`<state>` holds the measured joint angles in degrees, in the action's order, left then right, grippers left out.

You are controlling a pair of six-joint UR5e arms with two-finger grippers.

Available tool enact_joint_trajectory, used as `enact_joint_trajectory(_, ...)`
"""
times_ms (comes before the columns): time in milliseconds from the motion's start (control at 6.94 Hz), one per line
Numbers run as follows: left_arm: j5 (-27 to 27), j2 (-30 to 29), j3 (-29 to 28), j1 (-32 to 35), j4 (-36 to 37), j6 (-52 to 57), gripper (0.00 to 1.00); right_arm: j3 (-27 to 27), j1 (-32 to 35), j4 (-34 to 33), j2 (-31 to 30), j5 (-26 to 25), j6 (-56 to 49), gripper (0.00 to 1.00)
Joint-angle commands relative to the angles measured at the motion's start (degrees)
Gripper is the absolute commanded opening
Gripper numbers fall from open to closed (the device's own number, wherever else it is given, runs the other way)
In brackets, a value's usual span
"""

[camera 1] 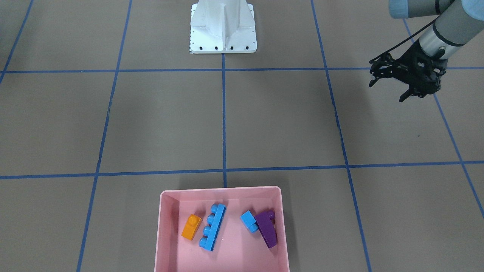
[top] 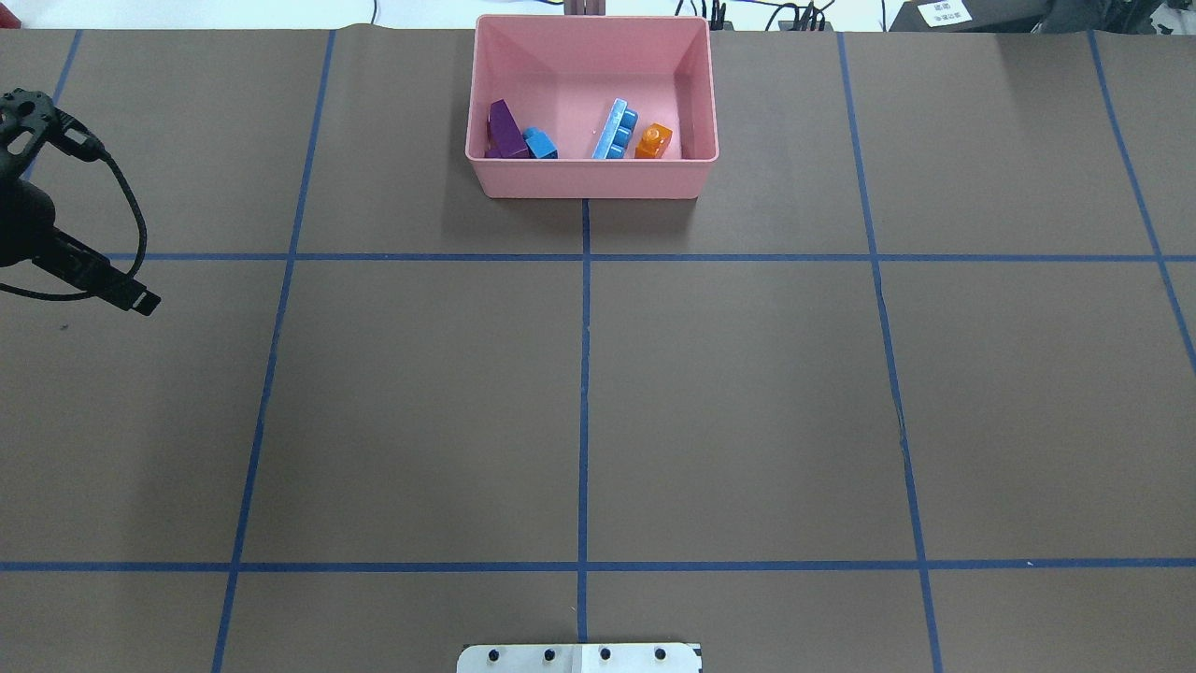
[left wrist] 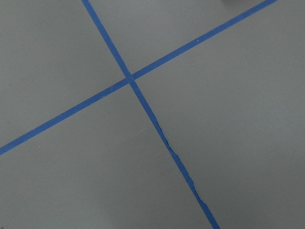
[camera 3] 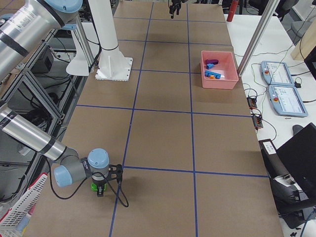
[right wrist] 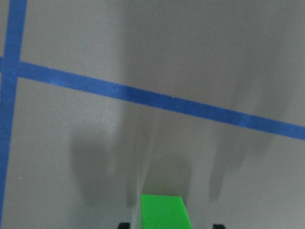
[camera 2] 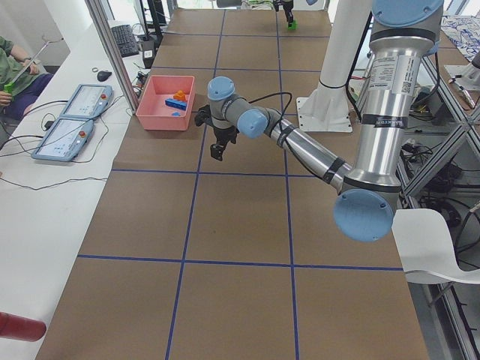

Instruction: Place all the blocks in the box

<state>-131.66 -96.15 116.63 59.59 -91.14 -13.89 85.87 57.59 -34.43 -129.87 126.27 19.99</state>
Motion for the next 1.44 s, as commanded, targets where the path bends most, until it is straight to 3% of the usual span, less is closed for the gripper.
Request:
enact_joint_trajectory(0,0.0,0.0,0.0,0.0,0.0,0.0,1.0,0.0,-0.5,0.1,0.0,-0.1,-0.4,0.0)
enact_joint_trajectory(432,-1.7,0.0,0.1,0.1,0.0,-0.1,1.0,0.8,-0.2,5.5,-0.2,-0.7,-0.7,0.0)
enact_joint_trajectory(865,-1.6,0.2,0.4,0.4,0.0,-1.0,1.0,9.1,3.1,4.9,1.3,0.7,-0.3,0.0)
enact_joint_trajectory(1153,-1.7,0.2,0.3,0.4,0.0,-1.8,1.0,10.5,12.4,-2.3,12.6,9.5,0.3,0.0)
enact_joint_trajectory(1297,-1.8,0.1,0.3,0.4,0.0,-2.2,1.0,10.5,13.9,-5.5,18.1,10.0,0.4,0.0)
